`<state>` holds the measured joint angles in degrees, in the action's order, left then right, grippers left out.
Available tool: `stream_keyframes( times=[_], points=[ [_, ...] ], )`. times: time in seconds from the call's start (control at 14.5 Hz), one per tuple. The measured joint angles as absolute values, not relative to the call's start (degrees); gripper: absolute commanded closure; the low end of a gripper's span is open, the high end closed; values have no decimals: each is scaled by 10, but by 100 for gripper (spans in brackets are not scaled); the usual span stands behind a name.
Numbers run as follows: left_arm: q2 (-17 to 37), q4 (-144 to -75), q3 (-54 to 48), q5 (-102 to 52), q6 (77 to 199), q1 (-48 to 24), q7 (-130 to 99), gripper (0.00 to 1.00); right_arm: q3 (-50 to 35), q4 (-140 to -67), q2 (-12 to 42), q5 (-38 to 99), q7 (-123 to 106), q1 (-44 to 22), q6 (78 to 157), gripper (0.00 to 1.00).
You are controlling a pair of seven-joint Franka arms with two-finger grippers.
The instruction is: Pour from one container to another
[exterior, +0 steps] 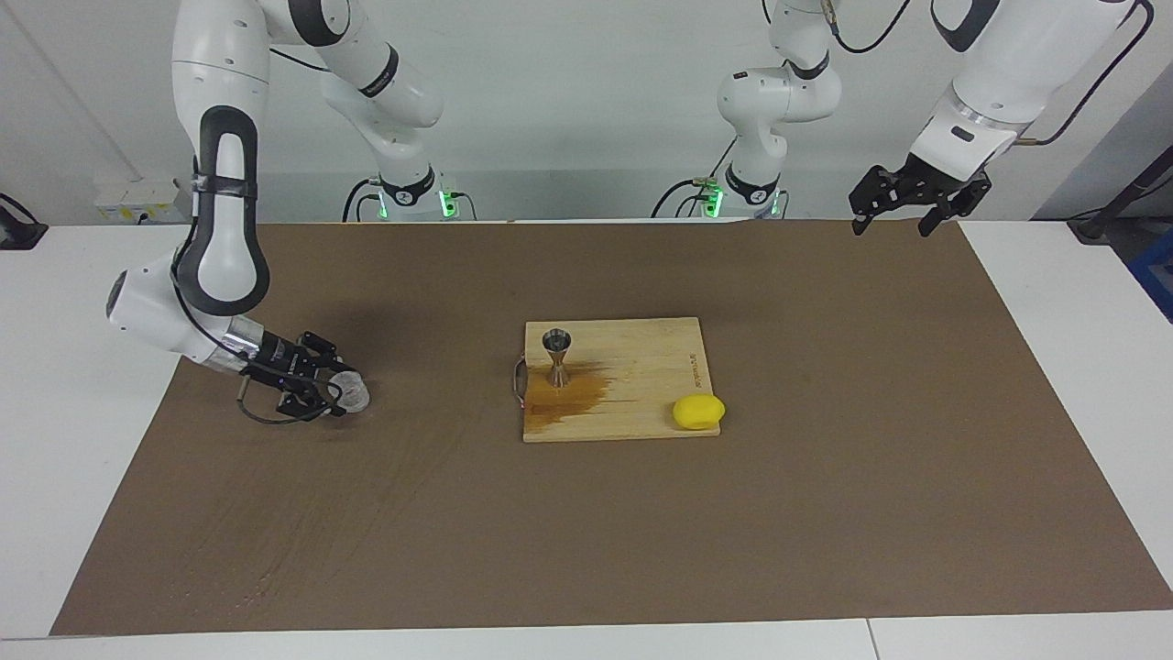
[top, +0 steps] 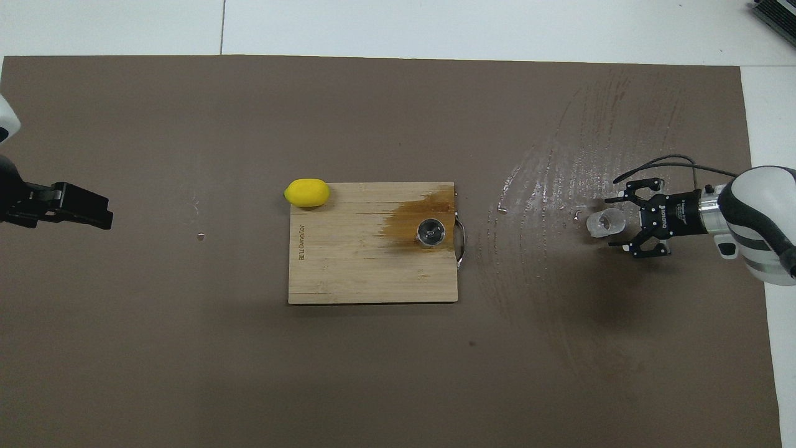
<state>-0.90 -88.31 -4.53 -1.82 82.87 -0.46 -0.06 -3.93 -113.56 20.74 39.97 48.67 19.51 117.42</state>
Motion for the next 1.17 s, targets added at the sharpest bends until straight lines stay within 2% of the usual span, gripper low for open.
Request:
stream_keyframes(
  times=[0.21, 0.55, 0.69, 1.17],
  points=[
    [-9, -883, -45, -18, 829, -5, -1, 0, -39, -1135, 195, 388, 449, 212, 1178, 1],
    [-9, -883, -45, -18, 829, -5, -1, 0, -44, -1132, 125, 251, 428, 212, 1176, 1],
    [-9, -883, -45, -18, 829, -5, -1, 0, -48, -1131, 109, 185, 399, 184, 1171, 1],
    [-9, -883, -45, -18, 829, -5, -1, 0, -51, -1131, 105, 23, 204, 53, 1167, 1]
  ],
)
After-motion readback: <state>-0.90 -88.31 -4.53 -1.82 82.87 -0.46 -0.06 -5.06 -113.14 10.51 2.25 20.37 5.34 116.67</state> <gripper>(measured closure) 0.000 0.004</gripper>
